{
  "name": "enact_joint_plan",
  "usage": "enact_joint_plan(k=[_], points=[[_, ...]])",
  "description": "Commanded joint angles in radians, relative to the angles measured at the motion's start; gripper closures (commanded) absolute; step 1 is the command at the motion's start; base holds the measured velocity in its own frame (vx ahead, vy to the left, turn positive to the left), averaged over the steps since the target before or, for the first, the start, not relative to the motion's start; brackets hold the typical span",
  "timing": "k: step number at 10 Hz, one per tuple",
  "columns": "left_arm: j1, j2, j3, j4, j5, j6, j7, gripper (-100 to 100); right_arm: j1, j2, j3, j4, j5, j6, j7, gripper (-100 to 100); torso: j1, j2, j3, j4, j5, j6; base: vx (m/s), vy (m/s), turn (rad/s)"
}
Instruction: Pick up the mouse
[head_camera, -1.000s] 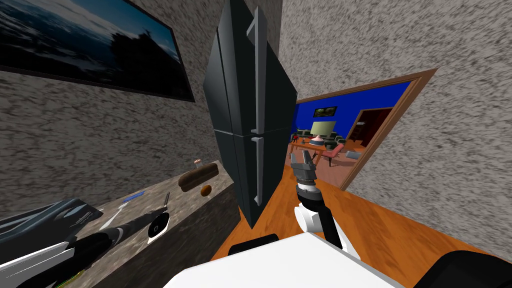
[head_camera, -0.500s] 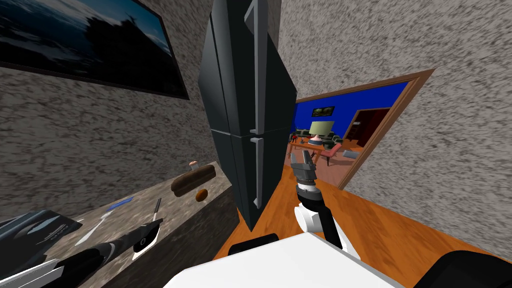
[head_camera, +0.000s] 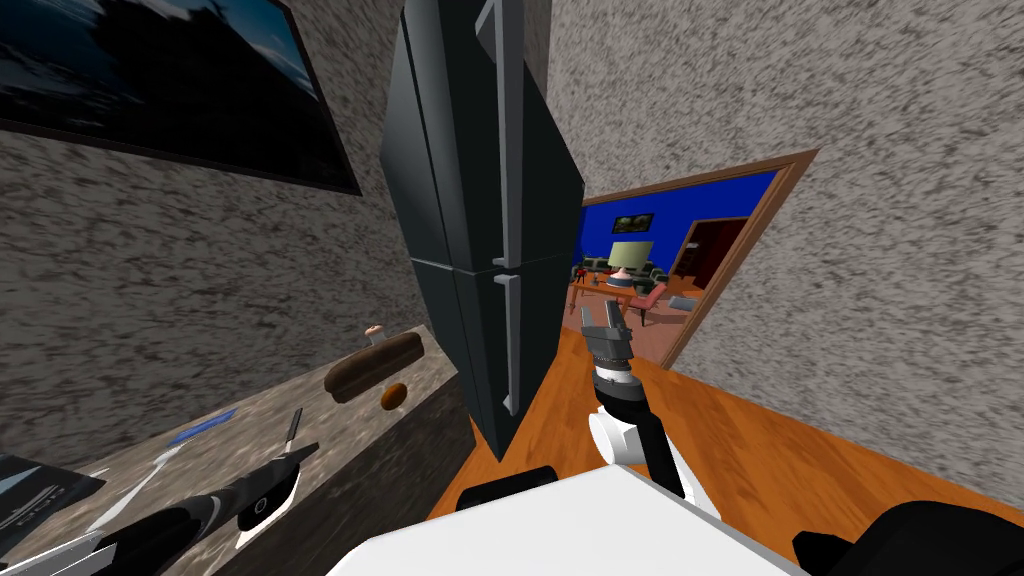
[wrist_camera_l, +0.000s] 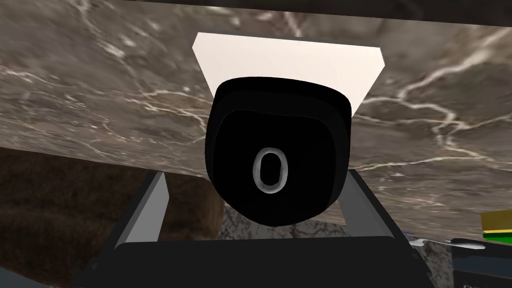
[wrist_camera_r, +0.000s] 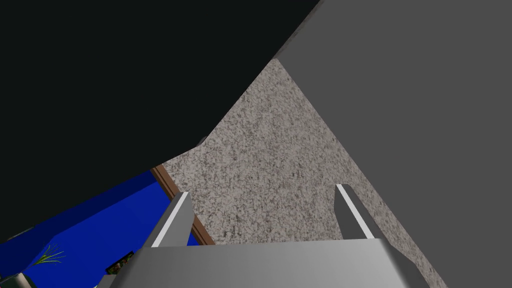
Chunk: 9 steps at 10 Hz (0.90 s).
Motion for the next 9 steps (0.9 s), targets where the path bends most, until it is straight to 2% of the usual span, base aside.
enact_joint_plan(k=[1,3,4,8,9], points=[[0.003,-0.025,0.003,0.029,0.000,-0.004,-0.004,-100,0.000,0.000,0.000,0.000,0.000,0.000,0.000,0,0.000,0.000,0.000,0.000,0.000,0.000,-0.031,0.012,-0.148],[0.005,-0.026,0.006,0.028,-0.001,-0.001,-0.004,-100,0.000,0.000,0.000,0.000,0.000,0.000,0.000,0,0.000,0.000,0.000,0.000,0.000,0.000,-0.017,0.007,-0.045],[0.005,-0.027,0.005,0.030,-0.001,-0.002,-0.004,100,0.000,0.000,0.000,0.000,0.000,0.000,0.000,0,-0.001,-0.001,0.000,0.000,0.000,0.000,-0.003,0.003,0.011],[0.005,-0.027,0.005,0.030,-0.001,-0.002,-0.004,100,0.000,0.000,0.000,0.000,0.000,0.000,0.000,0,-0.001,-0.002,-0.001,0.000,0.000,0.000,0.000,0.000,0.000],[0.005,-0.027,0.005,0.030,-0.001,-0.002,-0.004,0,0.000,0.000,0.000,0.000,0.000,0.000,0.000,0,-0.001,-0.002,-0.001,0.000,0.000,0.000,0.000,0.000,0.000]])
